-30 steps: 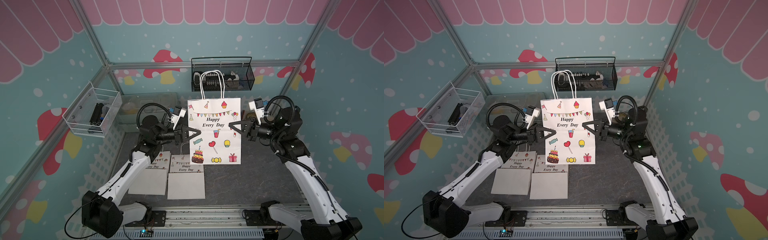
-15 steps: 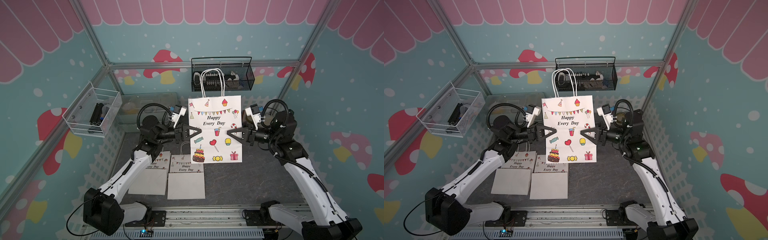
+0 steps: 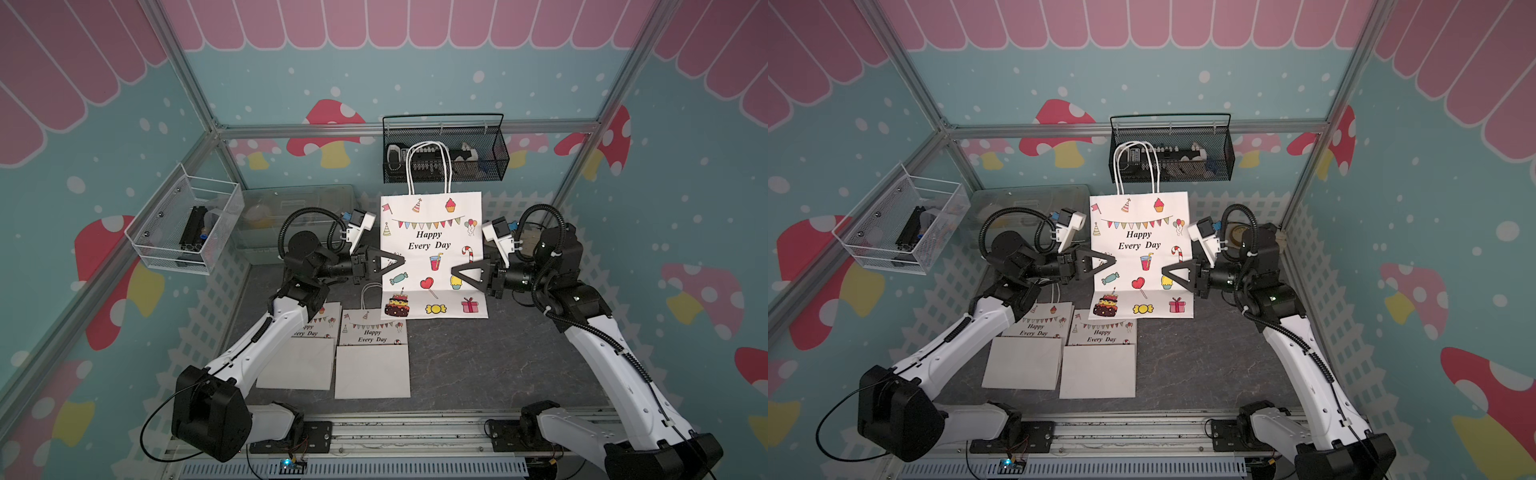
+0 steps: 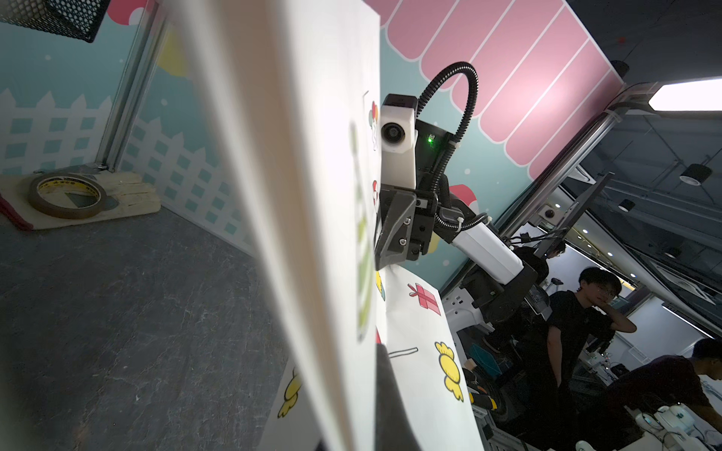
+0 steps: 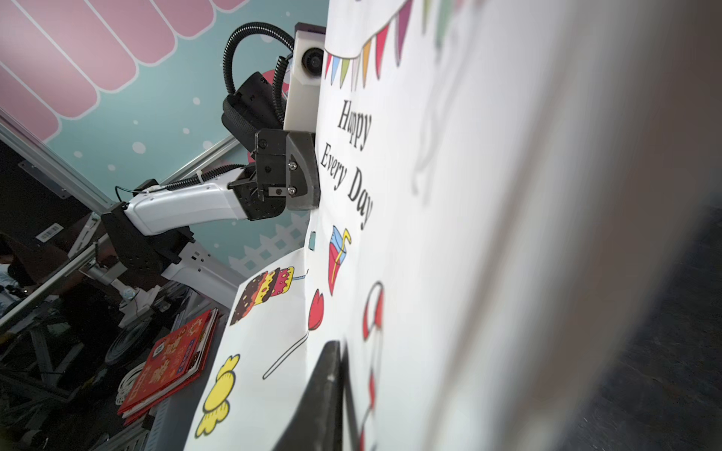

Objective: Put away the paper bag
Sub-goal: Press the paper bag.

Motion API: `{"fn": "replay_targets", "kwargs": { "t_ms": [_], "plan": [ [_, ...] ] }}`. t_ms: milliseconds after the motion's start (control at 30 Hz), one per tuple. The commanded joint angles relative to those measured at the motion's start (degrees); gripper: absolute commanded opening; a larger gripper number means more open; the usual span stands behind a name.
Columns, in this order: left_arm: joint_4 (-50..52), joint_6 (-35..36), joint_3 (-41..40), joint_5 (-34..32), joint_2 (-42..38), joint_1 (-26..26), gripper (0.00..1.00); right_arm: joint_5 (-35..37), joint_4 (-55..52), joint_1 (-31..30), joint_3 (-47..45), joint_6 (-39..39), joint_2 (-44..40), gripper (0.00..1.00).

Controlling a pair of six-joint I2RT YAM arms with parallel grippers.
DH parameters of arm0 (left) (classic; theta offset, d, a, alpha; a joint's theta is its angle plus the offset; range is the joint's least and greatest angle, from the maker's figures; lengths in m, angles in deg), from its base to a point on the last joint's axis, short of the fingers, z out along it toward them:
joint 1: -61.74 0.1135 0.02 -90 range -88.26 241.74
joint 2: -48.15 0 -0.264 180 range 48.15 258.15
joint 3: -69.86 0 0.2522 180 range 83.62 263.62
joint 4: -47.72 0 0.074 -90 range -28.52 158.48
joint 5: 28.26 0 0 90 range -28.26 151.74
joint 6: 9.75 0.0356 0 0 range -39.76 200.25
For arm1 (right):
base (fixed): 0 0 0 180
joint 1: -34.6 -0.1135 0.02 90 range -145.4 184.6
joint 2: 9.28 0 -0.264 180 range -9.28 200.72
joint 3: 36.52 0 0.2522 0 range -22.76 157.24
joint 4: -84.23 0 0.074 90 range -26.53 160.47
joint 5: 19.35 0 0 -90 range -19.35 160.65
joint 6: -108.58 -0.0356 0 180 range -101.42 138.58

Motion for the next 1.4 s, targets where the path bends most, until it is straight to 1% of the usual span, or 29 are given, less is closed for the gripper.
{"fn": "replay_targets", "kwargs": {
  "t_ms": [0, 33, 167, 200, 233, 300, 367, 433, 633, 733, 867, 1000, 1167, 1267, 1367],
  "plan": [
    [0.04, 1.34, -0.07, 1.05, -0.15, -0.1, 0.04, 2.58, -1.64, -0.19, 0.15, 1.45, -0.41, 0.07],
    [1.08, 2.1, -0.07, 1.1, -0.38, -0.08, 0.07, 2.68, -1.65, -0.2, 0.28, 1.26, -0.24, 0.05],
    [5.4, 5.75, 0.19, 1.32, -0.77, -0.04, 0.26, 3.36, -1.3, -0.2, 0.5, 0.74, -0.19, 0.0],
    [6.05, 6.29, 0.3, 1.32, -0.89, -0.11, 0.32, 3.46, -1.19, -0.11, 0.49, 0.72, -0.35, 0.0],
    [6.49, 6.6, 0.26, 1.45, -0.95, -0.12, 0.42, 3.64, -1.06, -0.11, 0.5, 0.62, -0.36, 0.0],
    [6.78, 6.88, 0.23, 1.62, -0.94, -0.08, 0.57, 3.57, -0.6, -0.16, 0.5, 0.18, -0.55, 0.0],
    [6.86, 6.89, 0.2, 1.87, -0.64, -0.13, 0.68, 3.17, 0.18, -0.02, 0.5, -0.49, -0.61, 0.0],
    [6.85, 6.88, 0.14, 2.22, -0.27, -0.11, 0.74, 2.86, 0.89, -0.02, 0.74, -1.05, -0.63, 0.0],
    [6.86, 6.97, -0.02, 2.95, 0.1, -0.14, 0.83, 2.07, 1.29, 0.64, 2.73, -1.67, -0.03, 0.0],
    [7.13, 7.23, 0.09, 2.96, 0.08, -0.21, 0.85, 1.46, 2.47, 1.28, 3.47, -3.01, 0.44, 0.0],
    [7.54, 7.53, 0.25, 2.79, 0.27, -0.51, 0.85, 1.45, 4.14, 1.52, 4.5, -5.63, 1.78, 0.0],
    [8.7, 8.62, 0.56, 2.17, -0.15, -0.51, 0.8, 0.23, 5.89, 1.51, 4.06, -6.92, 1.93, 0.0],
    [8.85, 9.07, 0.85, 2.15, 0.12, -1.17, 0.65, -3.26, 6.32, 1.34, 1.71, -6.83, 1.33, 0.0],
    [8.86, 9.12, 1.1, 2.2, 0.55, -1.32, 0.53, -4.56, 6.79, 1.34, 0.36, -6.76, 0.17, 0.0],
    [8.89, 9.08, 1.26, 2.24, 0.58, -1.57, 0.37, -5.57, 6.72, 1.39, 0.15, -6.49, -0.7, 0.0]
  ]
}}
